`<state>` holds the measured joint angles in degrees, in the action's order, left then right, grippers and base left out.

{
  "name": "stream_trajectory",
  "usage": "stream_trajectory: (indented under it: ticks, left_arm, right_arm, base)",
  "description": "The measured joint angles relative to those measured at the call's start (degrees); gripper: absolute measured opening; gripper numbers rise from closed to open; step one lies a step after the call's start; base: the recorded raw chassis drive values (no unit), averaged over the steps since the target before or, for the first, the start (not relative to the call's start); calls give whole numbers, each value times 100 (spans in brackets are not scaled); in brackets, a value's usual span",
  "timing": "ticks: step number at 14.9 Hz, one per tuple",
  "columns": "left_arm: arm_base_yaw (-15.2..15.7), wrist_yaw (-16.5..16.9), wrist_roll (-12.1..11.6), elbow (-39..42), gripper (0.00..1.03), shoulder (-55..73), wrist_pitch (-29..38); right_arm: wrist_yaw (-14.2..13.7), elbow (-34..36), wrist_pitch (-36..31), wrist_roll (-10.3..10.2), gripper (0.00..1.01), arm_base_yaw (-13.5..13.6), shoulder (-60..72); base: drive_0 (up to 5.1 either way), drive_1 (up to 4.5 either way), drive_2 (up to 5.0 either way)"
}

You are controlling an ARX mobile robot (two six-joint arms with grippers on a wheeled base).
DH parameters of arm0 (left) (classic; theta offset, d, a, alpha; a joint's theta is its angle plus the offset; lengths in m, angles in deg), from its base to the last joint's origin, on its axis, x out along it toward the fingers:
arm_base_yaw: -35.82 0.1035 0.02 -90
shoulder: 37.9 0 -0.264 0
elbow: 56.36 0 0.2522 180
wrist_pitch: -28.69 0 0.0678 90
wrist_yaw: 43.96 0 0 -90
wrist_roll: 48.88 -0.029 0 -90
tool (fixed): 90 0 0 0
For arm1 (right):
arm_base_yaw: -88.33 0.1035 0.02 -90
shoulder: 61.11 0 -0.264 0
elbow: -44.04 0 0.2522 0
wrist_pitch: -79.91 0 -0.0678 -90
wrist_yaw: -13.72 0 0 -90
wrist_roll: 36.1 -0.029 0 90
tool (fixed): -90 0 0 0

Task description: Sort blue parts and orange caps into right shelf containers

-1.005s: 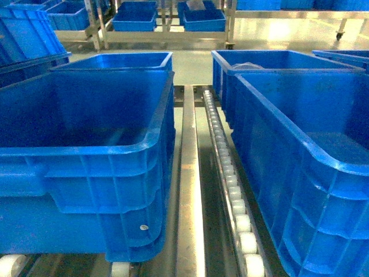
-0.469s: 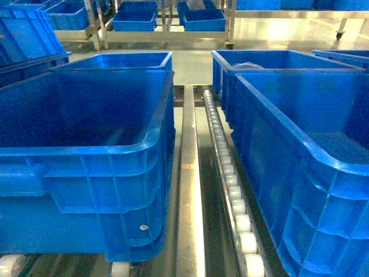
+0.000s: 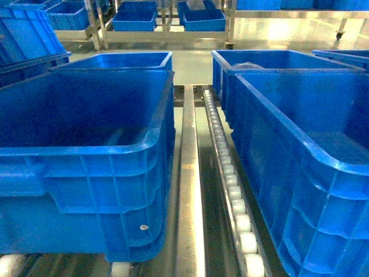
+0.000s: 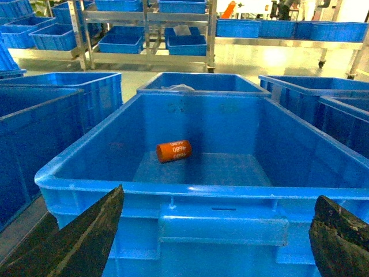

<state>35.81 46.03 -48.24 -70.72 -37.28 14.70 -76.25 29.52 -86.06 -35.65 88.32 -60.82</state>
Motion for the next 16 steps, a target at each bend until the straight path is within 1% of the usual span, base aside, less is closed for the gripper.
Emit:
stream_trajectory:
  ticks: [16]
  left_arm:
    - [0,-2,0,0,98,0,0]
  right_arm:
    - [0,0,0,-2,98,0,0]
  base:
    - [0,0,0]
